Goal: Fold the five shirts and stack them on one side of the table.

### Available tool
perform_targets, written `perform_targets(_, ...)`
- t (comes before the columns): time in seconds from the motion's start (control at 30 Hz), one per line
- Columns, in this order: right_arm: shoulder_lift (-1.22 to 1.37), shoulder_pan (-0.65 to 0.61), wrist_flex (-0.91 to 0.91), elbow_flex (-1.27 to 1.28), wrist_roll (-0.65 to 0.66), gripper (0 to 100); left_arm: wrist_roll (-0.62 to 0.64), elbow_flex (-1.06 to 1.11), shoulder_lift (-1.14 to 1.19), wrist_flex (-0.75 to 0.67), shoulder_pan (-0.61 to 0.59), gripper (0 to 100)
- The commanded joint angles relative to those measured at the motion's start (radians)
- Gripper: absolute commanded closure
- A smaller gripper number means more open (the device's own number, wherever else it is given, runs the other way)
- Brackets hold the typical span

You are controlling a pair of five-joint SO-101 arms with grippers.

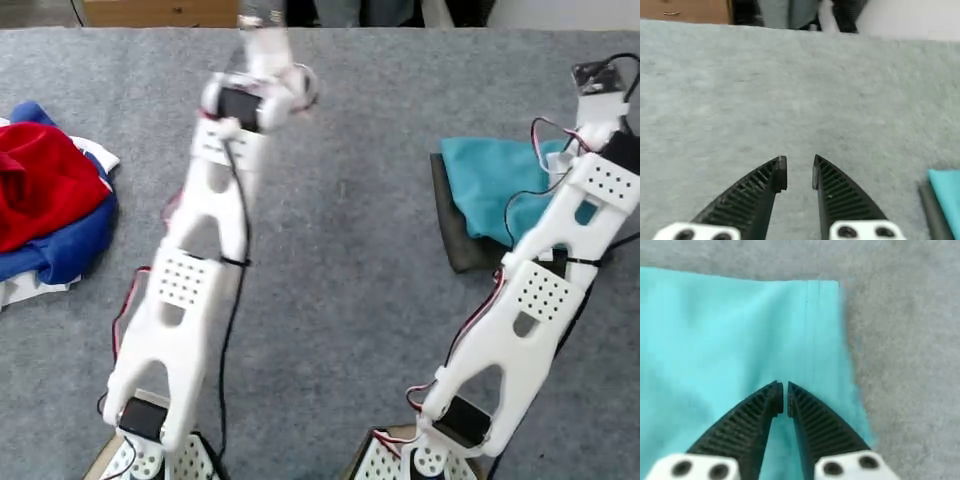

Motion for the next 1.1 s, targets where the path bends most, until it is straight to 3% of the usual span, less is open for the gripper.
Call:
perform_targets(0.0, -0.088, -0.044, 0.083, -0.058, 0.032, 97.3, -0.015, -0.056, -0.144, 0.166, -0.148, 89)
perform_targets(0.13, -0.188, -0.061, 0.13, -0.058, 0.008, 97.3, -0.157, -0.059, -0.201, 0.341, -0.355, 88)
perform_targets(0.2, -0.245, -0.055, 0.13, -0.059, -0.025, 97.3, -0.207, -0.058, -0.222, 0.356, -0.476, 89)
perform_targets(0.33, -0.331, -0.052, 0.132, -0.056, -0.035, 97.3, -0.19, -0.05, -0.361, 0.353, -0.73, 88)
perform_targets(0.47, -0.375, -0.074, 0.133, -0.058, -0.037, 97.6, -0.315, 0.099, -0.385, 0.354, -0.849, 87)
perform_targets(0.57, -0.433, -0.091, 0.135, -0.058, -0.12, 97.7, -0.319, 0.239, -0.376, 0.353, -0.923, 80)
perform_targets(0.8, -0.55, -0.19, 0.135, -0.056, -0.245, 97.7, -0.319, 0.46, -0.321, 0.292, -0.921, 75)
perform_targets(0.9, -0.582, -0.235, 0.135, -0.056, -0.253, 97.7, -0.322, 0.484, -0.262, 0.242, -0.889, 82)
perform_targets(1.0, -0.615, -0.259, 0.135, -0.056, -0.253, 97.7, -0.318, 0.443, -0.235, 0.247, -0.852, 99)
perform_targets(1.07, -0.627, -0.267, 0.135, -0.056, -0.255, 97.7, -0.31, 0.395, -0.235, 0.292, -0.823, 96)
